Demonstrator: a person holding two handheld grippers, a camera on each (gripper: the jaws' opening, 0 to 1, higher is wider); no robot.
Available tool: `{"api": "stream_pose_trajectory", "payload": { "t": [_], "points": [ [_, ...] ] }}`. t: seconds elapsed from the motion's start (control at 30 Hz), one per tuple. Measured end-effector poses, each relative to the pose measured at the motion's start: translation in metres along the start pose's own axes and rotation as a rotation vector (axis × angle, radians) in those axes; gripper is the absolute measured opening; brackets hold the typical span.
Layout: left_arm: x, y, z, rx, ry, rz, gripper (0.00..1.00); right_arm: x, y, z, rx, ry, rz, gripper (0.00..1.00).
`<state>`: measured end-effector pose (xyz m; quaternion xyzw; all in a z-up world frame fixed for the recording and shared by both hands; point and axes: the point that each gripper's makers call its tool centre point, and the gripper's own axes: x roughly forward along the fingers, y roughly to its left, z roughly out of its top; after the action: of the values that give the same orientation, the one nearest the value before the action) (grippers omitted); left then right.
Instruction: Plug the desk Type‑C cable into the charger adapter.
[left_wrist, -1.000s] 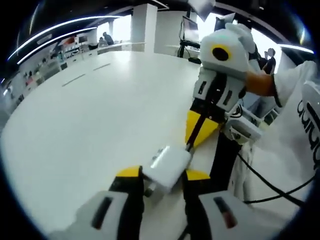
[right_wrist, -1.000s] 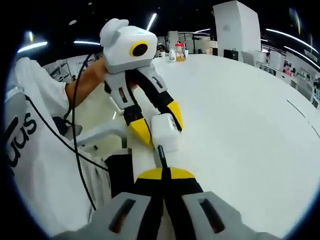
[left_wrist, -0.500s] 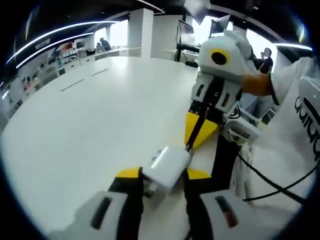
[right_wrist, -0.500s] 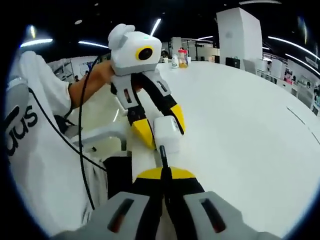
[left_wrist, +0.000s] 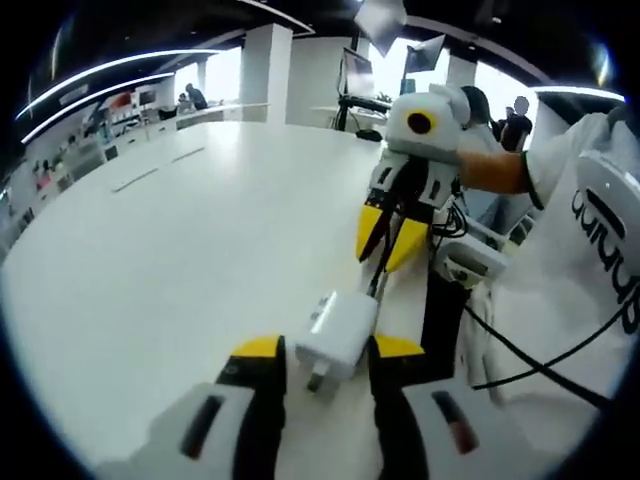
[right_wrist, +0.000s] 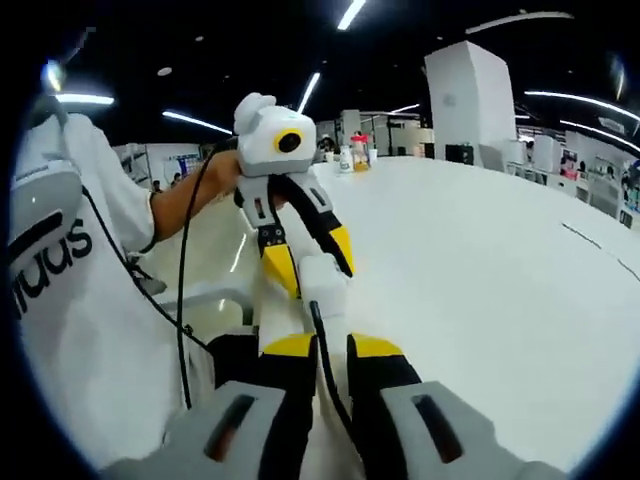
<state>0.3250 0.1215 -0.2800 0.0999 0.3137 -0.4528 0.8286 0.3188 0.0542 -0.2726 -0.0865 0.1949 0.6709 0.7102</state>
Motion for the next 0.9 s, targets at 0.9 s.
{"api": "stream_pose_trajectory", "payload": {
  "t": [0.9],
  "points": [
    [0.006, -0.008, 0.007, 0.05, -0.01, -0.032, 0.33, -0.164, -0.026, -0.071, -0.01, 0.156, -0.336, 0.11]
  ]
}}
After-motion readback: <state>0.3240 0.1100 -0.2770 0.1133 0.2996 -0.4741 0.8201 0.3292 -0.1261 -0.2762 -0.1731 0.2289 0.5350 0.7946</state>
